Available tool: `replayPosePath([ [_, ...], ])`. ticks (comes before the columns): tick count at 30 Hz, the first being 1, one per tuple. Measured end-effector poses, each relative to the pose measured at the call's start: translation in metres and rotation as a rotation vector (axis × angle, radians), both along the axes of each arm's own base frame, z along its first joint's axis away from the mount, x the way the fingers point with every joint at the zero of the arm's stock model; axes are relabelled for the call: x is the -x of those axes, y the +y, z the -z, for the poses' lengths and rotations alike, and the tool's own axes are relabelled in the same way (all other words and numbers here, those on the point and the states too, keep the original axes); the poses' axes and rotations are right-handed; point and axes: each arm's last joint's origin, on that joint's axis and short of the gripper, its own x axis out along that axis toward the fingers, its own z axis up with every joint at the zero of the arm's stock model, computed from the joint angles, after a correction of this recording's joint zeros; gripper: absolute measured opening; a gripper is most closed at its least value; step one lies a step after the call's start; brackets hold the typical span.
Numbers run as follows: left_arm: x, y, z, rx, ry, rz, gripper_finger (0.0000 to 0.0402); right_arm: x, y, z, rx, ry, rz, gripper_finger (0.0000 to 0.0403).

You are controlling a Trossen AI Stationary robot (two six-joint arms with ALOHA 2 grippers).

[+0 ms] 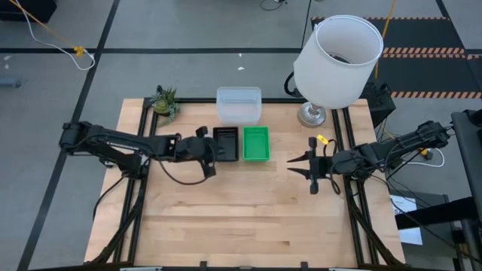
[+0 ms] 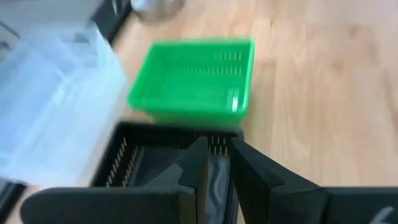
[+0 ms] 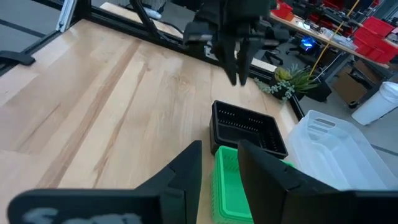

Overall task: Stack baskets by color
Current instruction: Return to Home Position

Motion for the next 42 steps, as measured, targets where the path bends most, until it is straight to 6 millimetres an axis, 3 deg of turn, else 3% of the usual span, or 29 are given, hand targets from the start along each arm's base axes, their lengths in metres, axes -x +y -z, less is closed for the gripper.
replayPosePath([
  [4,0.006,-0.004,-0.013,-0.016,-0.053,0.028,0.0066,0.003,-0.001,-0.003,-0.006,-0.018,-0.001,0.0075],
  [10,0.014,-0.011,-0.017,-0.053,-0.121,0.093,0.0007,0.007,-0.002,-0.006,-0.013,-0.036,-0.003,0.0008],
  [21,0.054,-0.01,-0.004,-0.06,-0.33,0.181,0.0004,0.01,-0.004,0.007,0.005,-0.033,-0.007,0.0002],
  [28,0.082,-0.009,0.016,-0.044,-0.416,0.18,0.0014,0.015,-0.007,0.024,-0.008,-0.076,0.003,0.0001],
  [42,0.109,-0.009,0.07,0.019,-0.506,0.221,0.0004,0.023,-0.009,0.08,-0.098,-0.079,0.027,0.0],
])
